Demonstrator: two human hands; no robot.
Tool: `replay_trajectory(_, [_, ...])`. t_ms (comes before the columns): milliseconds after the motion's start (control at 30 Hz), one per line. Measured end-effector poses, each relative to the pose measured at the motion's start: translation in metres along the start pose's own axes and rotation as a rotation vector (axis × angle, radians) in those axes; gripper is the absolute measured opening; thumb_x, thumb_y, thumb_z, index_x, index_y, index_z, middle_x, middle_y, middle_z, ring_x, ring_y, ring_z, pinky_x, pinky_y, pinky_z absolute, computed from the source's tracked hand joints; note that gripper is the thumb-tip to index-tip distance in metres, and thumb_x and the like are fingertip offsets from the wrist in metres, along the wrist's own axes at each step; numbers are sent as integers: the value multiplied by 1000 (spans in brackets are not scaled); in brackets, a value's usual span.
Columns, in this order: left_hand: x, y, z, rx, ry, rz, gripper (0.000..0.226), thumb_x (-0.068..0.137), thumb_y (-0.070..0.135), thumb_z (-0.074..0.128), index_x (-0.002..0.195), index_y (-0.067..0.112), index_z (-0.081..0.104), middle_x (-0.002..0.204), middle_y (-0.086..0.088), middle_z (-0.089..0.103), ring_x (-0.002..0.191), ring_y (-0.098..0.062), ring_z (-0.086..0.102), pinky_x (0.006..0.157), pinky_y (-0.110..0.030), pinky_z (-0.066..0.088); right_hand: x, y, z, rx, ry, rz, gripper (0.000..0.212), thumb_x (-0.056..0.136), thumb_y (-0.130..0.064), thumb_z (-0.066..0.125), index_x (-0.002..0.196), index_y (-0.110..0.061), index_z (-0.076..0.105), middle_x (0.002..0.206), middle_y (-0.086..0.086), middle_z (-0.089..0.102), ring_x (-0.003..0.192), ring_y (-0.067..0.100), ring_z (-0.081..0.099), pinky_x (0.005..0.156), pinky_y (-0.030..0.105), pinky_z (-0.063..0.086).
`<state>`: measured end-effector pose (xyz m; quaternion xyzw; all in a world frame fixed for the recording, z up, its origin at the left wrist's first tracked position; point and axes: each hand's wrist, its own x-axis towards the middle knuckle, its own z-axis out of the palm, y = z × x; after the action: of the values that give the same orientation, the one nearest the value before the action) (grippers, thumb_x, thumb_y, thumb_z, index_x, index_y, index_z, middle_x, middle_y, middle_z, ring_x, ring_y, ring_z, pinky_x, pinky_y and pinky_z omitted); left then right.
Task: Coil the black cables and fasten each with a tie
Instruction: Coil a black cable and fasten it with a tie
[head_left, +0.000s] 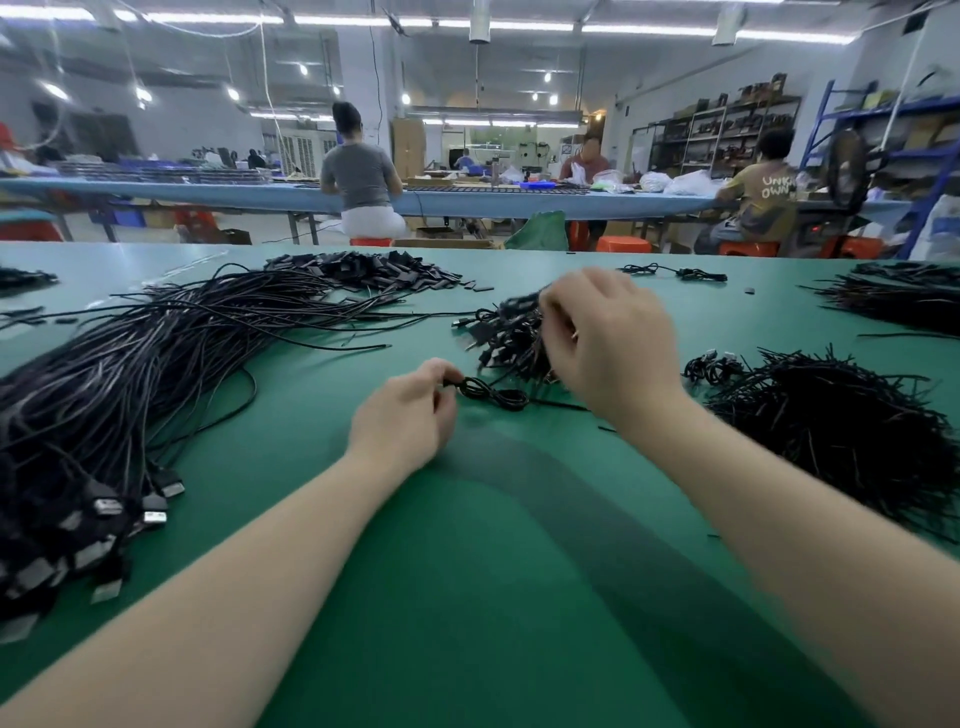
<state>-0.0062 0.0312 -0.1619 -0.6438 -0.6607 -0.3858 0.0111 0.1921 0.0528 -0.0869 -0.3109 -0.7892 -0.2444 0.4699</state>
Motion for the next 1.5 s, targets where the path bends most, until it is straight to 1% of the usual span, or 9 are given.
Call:
replay_trajectory(67, [0,0,2,69,-24,-34,22,93,28,44,107,35,60,74,11,58,70,-20,57,55,-27,36,32,18,4,-120,-185,251,15,92,-15,51,98,-8,63,95,9,64,81,30,59,60,29,37])
replay_trajectory(133, [-1,3,4,113,-10,-49,23,94,28,41,106,36,59,76,12,58,75,-20,58,55,-27,34,54,27,9,-142,-630,560,16,90,-12,48,100,-3,57,106,14,58,89,32,56,63,28,38])
replay_trajectory(200, [-3,5,3,136,34,-51,23,97,31,39,107,34,60,88,10,63,83,-20,60,60,-28,38,55,19,16,-164,-841,559,9,86,-10,47,86,-4,53,100,14,57,84,30,53,61,27,37])
replay_trajectory(367, [0,8,-6,294,-36,-52,34,102,42,28,109,22,55,112,-3,57,95,-28,59,73,-35,43,-23,-43,26,-44,-621,226,32,92,-29,48,121,-20,58,120,3,54,108,27,53,78,35,46])
replay_trajectory(533, [22,-31,-77,799,33,67,24,96,27,40,114,20,56,110,-4,58,95,-29,62,66,-33,38,-59,-41,35,222,-734,375,28,94,-33,48,115,-26,66,118,-2,58,113,24,47,92,32,44])
replay_trajectory(700, [32,-102,-165,1224,-189,-411,26,85,9,51,106,16,65,106,-5,61,103,-28,60,80,-33,45,-57,-41,36,237,-729,368,26,93,-31,47,111,-28,66,115,-4,59,109,23,46,91,34,44])
replay_trajectory(1267, [28,-125,-228,1164,-307,-571,17,90,11,48,92,7,65,89,-10,61,93,-29,63,86,-37,53,-57,-39,31,331,-733,433,22,92,-29,50,104,-31,69,112,-6,58,110,21,45,90,34,45])
replay_trajectory(1400, [25,-117,-212,1099,-339,-481,41,98,47,44,108,13,64,109,-9,60,100,-25,59,87,-33,50,-58,-39,32,323,-733,424,23,93,-29,50,105,-30,69,114,-6,59,111,21,45,89,34,45])
replay_trajectory(1500, [18,-109,-193,1162,-399,-408,42,91,61,48,95,22,63,100,1,64,96,-19,61,76,-27,50,-58,-39,32,313,-732,418,22,93,-29,49,105,-31,68,114,-7,58,110,21,45,88,33,45])
